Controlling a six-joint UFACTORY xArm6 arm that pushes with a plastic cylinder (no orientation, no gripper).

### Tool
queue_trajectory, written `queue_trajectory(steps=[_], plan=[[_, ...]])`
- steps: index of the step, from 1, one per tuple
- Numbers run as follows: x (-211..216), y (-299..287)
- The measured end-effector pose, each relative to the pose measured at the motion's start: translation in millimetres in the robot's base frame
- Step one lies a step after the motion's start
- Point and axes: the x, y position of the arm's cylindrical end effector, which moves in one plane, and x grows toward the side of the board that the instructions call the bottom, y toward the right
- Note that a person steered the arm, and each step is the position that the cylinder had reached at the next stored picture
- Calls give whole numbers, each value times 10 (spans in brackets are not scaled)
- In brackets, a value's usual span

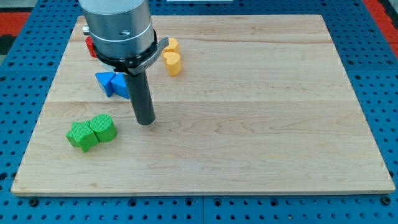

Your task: Push the yellow heart into the yellow hexagon

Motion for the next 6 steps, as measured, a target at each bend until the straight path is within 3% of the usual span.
queue_trajectory(steps=[2,4,6], plan=[[23,-57],[-669,231],[-1284,-93]])
